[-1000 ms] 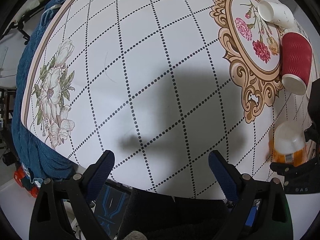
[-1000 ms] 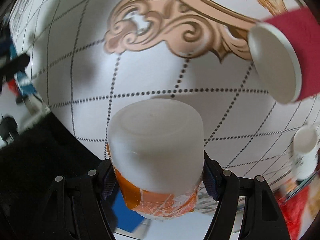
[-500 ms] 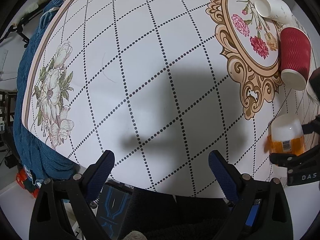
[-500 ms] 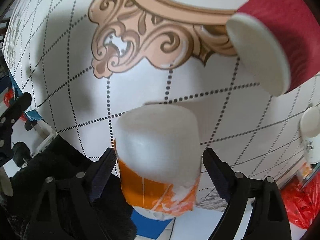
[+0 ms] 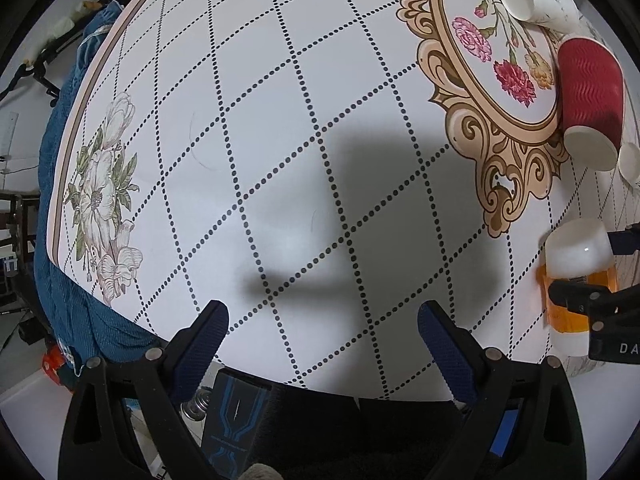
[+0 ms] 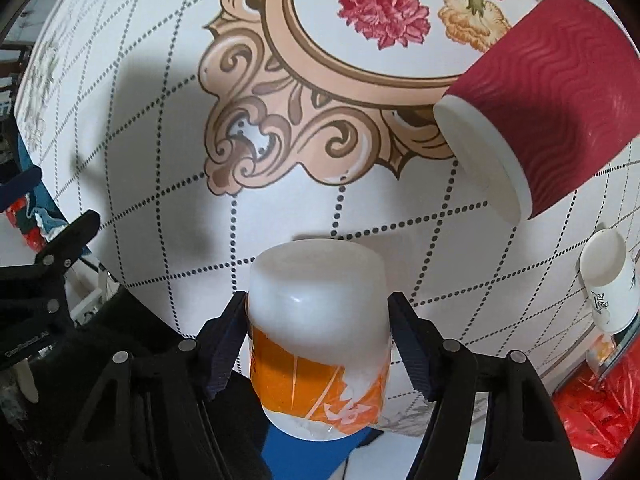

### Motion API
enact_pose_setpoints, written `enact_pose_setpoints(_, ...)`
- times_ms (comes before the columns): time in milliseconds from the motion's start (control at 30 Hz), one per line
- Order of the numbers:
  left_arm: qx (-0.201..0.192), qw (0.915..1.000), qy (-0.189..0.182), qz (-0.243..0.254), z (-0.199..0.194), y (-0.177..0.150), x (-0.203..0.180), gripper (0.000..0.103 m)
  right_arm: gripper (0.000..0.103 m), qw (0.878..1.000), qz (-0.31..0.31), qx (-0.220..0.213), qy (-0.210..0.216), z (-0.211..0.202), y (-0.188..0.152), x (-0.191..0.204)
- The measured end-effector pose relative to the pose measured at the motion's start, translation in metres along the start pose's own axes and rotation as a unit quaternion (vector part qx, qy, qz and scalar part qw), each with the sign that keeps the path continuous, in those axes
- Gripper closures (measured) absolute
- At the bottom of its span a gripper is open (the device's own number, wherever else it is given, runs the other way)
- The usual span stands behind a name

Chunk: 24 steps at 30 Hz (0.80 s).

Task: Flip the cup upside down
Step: 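Rotate the held cup with the right tool so its bottom faces up, then lower the cup bottom-up onto the tablecloth and open the right tool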

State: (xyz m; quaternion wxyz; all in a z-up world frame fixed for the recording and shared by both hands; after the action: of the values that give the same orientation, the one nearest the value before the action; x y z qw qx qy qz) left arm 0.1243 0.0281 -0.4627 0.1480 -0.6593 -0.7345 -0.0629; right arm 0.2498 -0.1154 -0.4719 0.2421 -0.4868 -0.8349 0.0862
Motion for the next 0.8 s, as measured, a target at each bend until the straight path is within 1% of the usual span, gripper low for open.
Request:
enact_pose_setpoints(133, 0.003, 1.0, 0.0, -0.007, 0.0, 0.003, 0.002, 0.006, 0.031, 0.999, 0.007, -0.048, 0.012, -0.004, -0.004, 0.007)
enact_pose_setpoints(200, 0.004, 0.9999, 0.0, -0.012, 0.0, 0.006, 0.006, 0.006, 0.031, 0.996, 0.013, -0.083, 0.021, -0.014, -0.004, 0.006)
enact_pose_setpoints(300, 0.006, 0.9998, 0.001, -0.021, 0.001, 0.008, 0.013, 0.006, 0.031, 0.989, 0.016, -0.141, 0.035, -0.03, -0.004, 0.009)
enact_pose_setpoints(367, 0.008, 0.9996, 0.003, -0.028, 0.003, 0.01, 0.018, 0.006, 0.032, 0.981, 0.011, -0.189, 0.042, -0.041, -0.004, 0.015)
enact_pose_setpoints(433, 0.011, 0.9994, 0.006, -0.034, 0.006, 0.013, 0.028, 0.006, 0.032, 0.97, 0.008, -0.239, 0.052, -0.049, -0.004, 0.021)
enact_pose_setpoints(533, 0.015, 0.9988, 0.009, -0.045, 0.01, 0.016, 0.041, 0.006, 0.032, 0.946, 0.007, -0.316, 0.064, -0.056, -0.009, 0.034)
enact_pose_setpoints(600, 0.018, 0.9984, 0.009, -0.052, 0.014, 0.017, 0.052, 0.006, 0.032, 0.922, -0.007, -0.382, 0.056, -0.058, -0.012, 0.044)
enact_pose_setpoints(633, 0.019, 0.9983, 0.011, -0.055, 0.015, 0.018, 0.056, 0.006, 0.032, 0.914, -0.013, -0.401, 0.052, -0.054, -0.011, 0.05)
enact_pose_setpoints(700, 0.019, 0.9981, 0.015, -0.057, 0.017, 0.019, 0.062, 0.006, 0.032, 0.898, -0.028, -0.438, 0.028, -0.054, -0.014, 0.058)
enact_pose_setpoints(767, 0.019, 0.9981, 0.019, -0.056, 0.018, 0.019, 0.067, 0.006, 0.031, 0.888, -0.043, -0.458, 0.003, -0.049, -0.019, 0.067)
enact_pose_setpoints(800, 0.018, 0.9981, 0.021, -0.056, 0.019, 0.02, 0.066, 0.006, 0.031, 0.886, -0.048, -0.462, -0.005, -0.047, -0.02, 0.069)
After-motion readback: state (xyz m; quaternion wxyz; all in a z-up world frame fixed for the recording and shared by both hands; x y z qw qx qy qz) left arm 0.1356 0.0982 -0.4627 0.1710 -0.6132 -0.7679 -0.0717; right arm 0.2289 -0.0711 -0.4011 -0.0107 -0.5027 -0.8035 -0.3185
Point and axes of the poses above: each gripper's, at about its wrist camera, not at the fingertips, and z roughly the way its jaws point, x to its left, y to its top, the point moved 6 cm from there along z, roughly the way its jaws point, and after that the axes turned 15 degrees about y, right-handed, at the moved point
